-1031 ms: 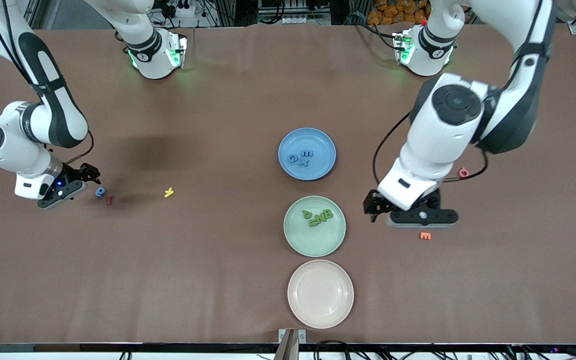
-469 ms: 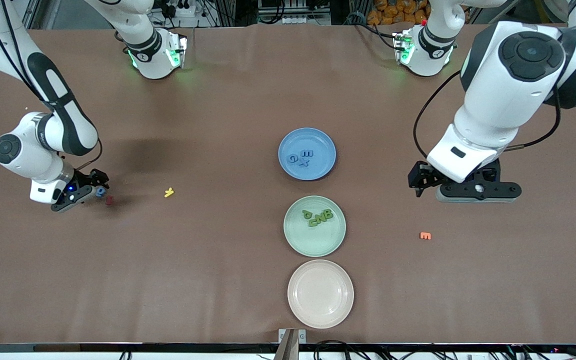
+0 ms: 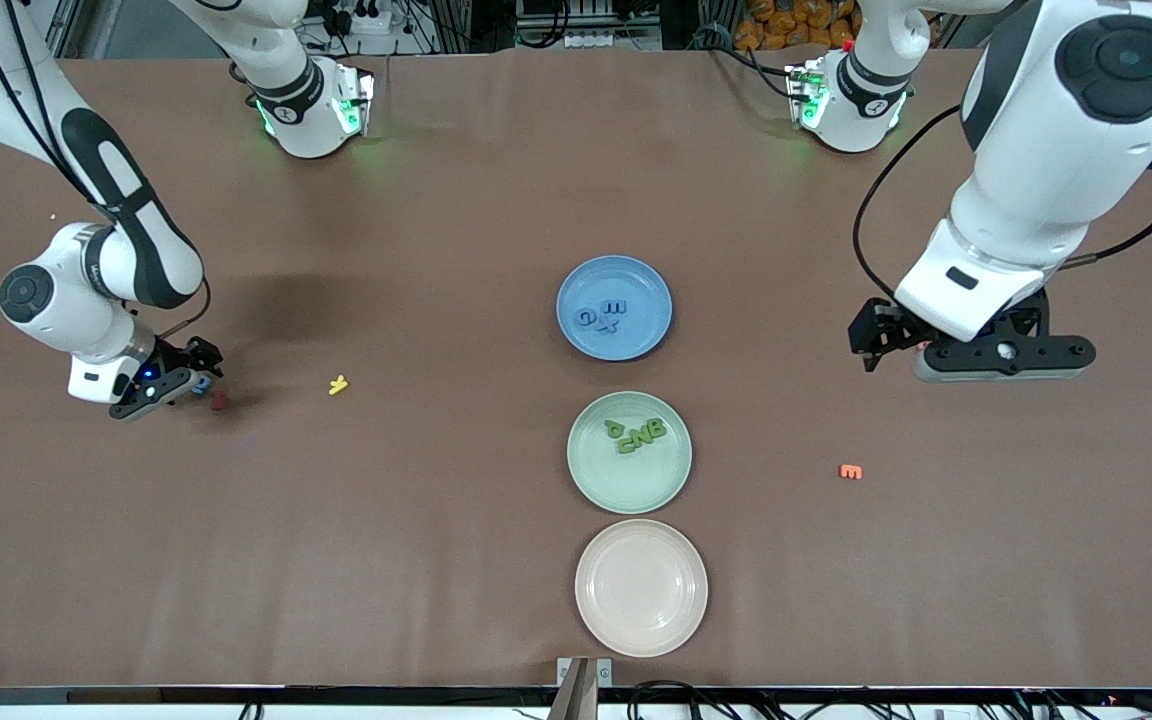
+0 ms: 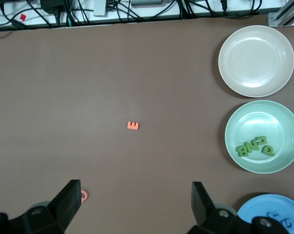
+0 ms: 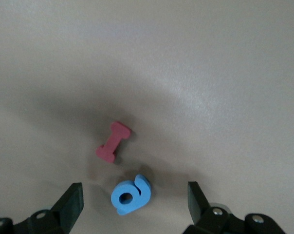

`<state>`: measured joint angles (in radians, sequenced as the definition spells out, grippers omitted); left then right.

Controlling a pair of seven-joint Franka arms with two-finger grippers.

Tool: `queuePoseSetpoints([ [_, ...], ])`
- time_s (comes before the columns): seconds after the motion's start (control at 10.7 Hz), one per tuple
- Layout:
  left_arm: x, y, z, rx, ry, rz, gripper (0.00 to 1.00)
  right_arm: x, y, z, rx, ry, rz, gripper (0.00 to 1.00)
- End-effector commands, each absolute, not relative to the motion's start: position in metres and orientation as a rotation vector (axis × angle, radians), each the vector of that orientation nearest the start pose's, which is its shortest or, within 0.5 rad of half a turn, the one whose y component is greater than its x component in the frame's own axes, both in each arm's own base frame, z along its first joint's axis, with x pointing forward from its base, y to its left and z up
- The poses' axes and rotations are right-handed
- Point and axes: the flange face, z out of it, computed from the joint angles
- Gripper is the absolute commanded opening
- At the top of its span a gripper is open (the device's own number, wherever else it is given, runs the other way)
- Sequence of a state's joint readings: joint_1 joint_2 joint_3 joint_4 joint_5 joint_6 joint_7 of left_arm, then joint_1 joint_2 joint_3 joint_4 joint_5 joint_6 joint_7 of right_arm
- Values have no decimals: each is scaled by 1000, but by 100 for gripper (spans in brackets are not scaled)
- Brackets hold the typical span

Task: Sort letters by color into matching plates
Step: 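Lower the right gripper onto the blue a while the left gripper withdraws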

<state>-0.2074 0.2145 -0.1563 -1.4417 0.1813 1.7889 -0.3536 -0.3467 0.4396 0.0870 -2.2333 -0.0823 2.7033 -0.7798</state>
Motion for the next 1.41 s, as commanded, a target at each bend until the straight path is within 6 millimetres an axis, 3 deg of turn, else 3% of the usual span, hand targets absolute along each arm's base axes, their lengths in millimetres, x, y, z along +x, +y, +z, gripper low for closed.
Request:
queuePoseSetpoints([
  [0.0, 593, -172, 605, -3104, -31, -232, 100, 520, -144, 170, -3011, -949, -62, 94],
  [0.19, 588, -151, 618, -3116, -92, -217, 100, 519, -149, 170, -3009, -968, -73, 90],
  [0.38, 570, -141, 633, -3105, -111, -157, 100, 520, -147, 170, -3007, -973, -74, 77],
  [0.56, 560, -138, 641, -3099, -114, -126, 100, 520, -144, 167, -3003, -979, -73, 73],
  [0.94, 560, -130, 643, -3096, -137, -129, 100, 522, -141, 164, -3005, -987, -93, 67],
  [1.31, 558, -128, 649, -3096, -147, -145, 100, 523, -139, 165, -3005, -989, -96, 53],
])
